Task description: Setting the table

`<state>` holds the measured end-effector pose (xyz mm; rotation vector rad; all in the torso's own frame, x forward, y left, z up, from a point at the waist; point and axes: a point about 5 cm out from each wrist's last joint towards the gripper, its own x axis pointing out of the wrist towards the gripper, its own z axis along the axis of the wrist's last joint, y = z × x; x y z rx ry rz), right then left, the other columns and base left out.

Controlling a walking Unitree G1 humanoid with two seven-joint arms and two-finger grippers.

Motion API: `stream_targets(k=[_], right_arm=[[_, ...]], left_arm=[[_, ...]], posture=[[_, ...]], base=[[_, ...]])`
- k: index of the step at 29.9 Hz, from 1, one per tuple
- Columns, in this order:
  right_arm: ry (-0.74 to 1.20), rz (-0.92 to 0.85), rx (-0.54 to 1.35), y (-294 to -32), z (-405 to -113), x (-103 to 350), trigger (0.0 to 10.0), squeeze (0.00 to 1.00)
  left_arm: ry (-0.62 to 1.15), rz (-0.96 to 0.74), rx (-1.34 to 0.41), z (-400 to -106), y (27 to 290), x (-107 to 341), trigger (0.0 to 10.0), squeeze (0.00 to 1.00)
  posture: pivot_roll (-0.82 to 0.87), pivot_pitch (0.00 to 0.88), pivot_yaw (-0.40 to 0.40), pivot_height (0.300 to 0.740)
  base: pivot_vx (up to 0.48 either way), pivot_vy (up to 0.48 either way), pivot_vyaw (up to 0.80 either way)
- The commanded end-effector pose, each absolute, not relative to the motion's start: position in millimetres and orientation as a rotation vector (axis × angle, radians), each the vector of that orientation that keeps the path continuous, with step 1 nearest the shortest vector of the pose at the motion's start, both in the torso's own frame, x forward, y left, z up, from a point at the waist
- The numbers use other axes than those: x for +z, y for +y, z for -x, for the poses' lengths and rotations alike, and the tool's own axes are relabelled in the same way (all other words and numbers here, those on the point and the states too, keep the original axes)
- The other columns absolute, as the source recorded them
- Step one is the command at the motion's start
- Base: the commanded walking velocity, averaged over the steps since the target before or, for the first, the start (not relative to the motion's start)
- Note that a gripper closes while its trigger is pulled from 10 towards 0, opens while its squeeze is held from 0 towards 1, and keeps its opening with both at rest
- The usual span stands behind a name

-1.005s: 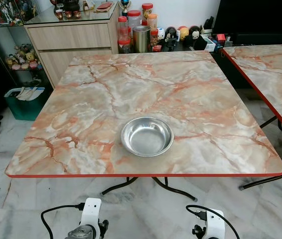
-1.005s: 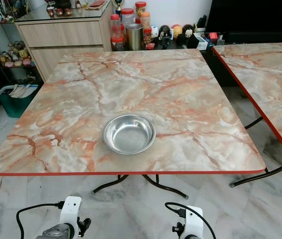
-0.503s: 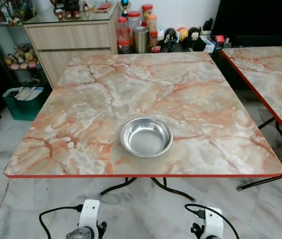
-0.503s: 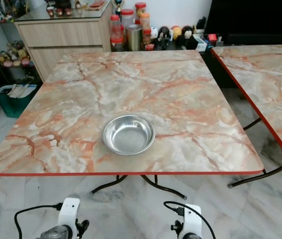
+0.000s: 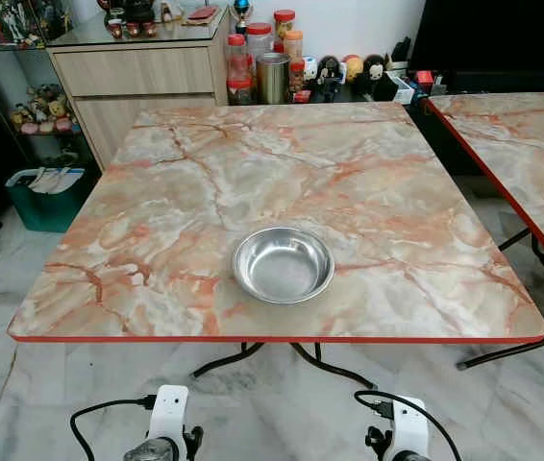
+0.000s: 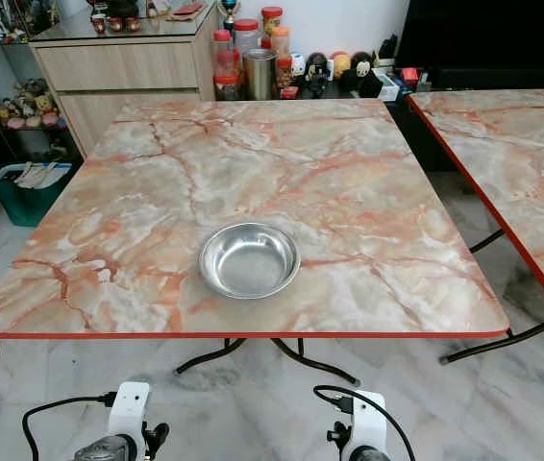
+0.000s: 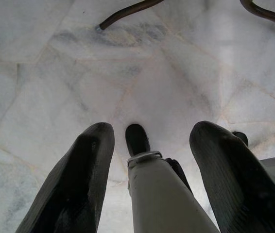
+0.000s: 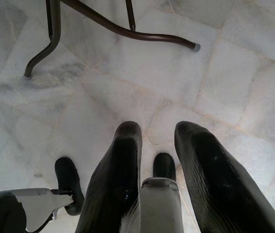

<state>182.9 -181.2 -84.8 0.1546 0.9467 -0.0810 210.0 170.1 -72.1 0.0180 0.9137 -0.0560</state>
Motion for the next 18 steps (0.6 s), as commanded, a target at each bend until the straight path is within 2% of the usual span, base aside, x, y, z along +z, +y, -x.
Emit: stream_targets(k=[1,18], right_arm=[[0.944,-0.167,-0.082,-179.5,-183.1,-84.8,10.0,0.00],[0.947,-0.171,-0.081,-177.2,-181.2,-85.9,10.0,0.00]], left_arm=[[0.909,-0.051,-0.057,-211.5,172.3,-71.2,10.0,0.00],[0.919,-0.055,-0.051,-208.5,173.6,-72.8,10.0,0.00]], posture=[[-0.09,0.000,0.003,0.740],[-0.10,0.000,0.011,0.740]], base=[[0.000,-0.416,0.00],[0.000,-0.479,0.00]])
